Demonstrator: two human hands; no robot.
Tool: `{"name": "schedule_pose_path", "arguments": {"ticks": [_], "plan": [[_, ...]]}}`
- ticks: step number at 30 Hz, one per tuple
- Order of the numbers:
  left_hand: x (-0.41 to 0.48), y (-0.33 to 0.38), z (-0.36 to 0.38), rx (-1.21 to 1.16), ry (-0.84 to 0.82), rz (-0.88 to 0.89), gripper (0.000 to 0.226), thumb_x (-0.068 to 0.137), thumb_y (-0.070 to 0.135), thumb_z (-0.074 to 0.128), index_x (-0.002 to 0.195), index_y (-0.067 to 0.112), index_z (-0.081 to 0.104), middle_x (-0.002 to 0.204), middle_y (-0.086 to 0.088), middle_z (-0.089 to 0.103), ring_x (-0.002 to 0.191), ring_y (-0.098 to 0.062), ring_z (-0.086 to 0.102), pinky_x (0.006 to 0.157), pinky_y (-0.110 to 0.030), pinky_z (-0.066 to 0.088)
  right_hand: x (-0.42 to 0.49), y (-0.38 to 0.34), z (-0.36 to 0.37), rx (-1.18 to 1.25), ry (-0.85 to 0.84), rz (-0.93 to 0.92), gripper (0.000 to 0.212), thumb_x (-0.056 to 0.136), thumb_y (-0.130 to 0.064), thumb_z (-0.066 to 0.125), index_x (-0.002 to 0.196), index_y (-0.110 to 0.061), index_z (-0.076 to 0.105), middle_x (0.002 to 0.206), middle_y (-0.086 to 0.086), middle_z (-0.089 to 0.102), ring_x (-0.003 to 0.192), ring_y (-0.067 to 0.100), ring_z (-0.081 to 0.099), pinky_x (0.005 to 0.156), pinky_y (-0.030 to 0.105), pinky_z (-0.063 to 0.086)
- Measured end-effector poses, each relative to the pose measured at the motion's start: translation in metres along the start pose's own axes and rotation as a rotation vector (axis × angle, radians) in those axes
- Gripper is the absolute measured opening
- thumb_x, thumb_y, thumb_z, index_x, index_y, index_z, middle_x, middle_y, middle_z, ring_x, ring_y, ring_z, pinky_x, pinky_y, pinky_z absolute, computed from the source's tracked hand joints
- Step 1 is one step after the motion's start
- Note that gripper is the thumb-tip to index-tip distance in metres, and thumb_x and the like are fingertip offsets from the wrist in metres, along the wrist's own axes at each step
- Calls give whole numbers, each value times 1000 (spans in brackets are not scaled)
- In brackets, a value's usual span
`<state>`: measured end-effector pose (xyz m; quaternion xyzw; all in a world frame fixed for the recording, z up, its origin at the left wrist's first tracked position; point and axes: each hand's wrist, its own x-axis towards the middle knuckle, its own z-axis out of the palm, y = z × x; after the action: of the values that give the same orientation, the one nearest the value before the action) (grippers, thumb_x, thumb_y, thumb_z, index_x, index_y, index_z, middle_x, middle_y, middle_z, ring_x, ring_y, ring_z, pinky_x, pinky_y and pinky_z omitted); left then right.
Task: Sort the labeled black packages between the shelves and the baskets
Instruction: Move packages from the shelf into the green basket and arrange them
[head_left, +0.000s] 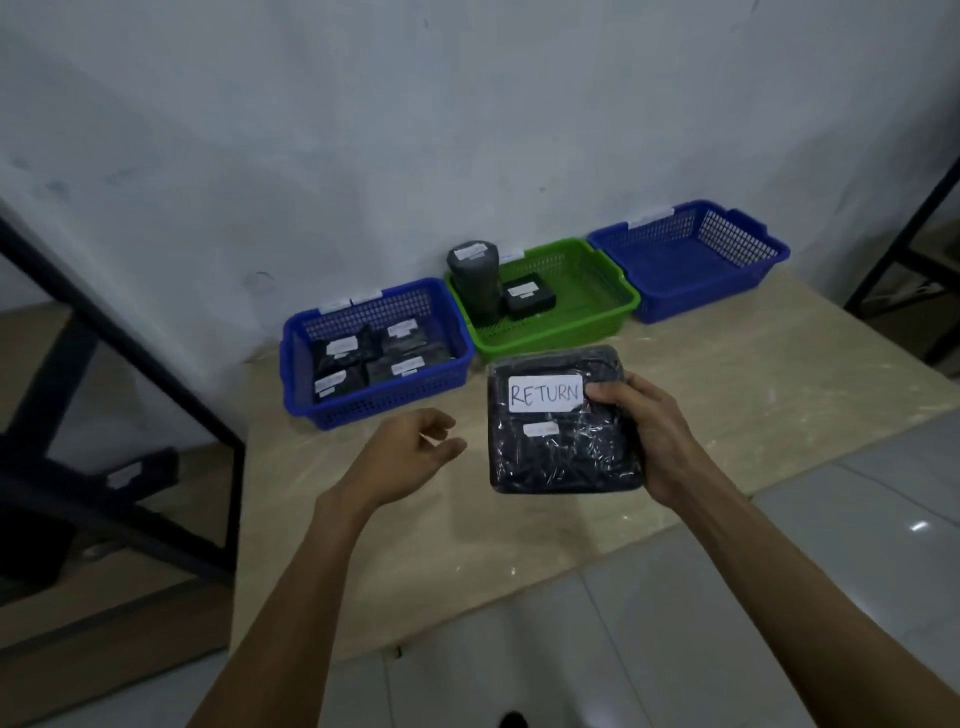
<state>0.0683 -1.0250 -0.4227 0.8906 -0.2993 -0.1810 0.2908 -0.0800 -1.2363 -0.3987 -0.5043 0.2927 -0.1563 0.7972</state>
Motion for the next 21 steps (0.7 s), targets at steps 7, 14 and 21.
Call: {"name": "schedule_pose_path", "arguments": {"ticks": [7, 14, 21], "plan": [[86, 13, 24, 8, 20, -112, 43, 89, 42, 63, 124, 18, 59, 113, 4, 63, 93, -8, 60, 80, -24, 46, 105, -17, -26, -62, -95, 84, 22, 75, -10, 70, 97, -5, 68, 92, 17, 72, 75, 27, 68, 66, 35, 59], [150, 33, 58, -46, 123, -245, 57, 87, 40, 66, 137, 18, 49, 136, 0, 53, 120, -13, 50, 91, -23, 37, 216, -34, -51, -125, -196, 193, 41, 70, -20, 76, 106, -1, 67, 100, 17, 72, 89, 31, 70, 76, 37, 56], [211, 26, 71, -39, 195, -222, 79, 79, 36, 76, 144, 10, 38, 150, -7, 38, 138, -22, 34, 108, -23, 27, 303, -35, -41, -157, -256, 281, 30, 79, -19, 71, 105, -4, 69, 99, 11, 74, 87, 22, 71, 68, 27, 57]]}}
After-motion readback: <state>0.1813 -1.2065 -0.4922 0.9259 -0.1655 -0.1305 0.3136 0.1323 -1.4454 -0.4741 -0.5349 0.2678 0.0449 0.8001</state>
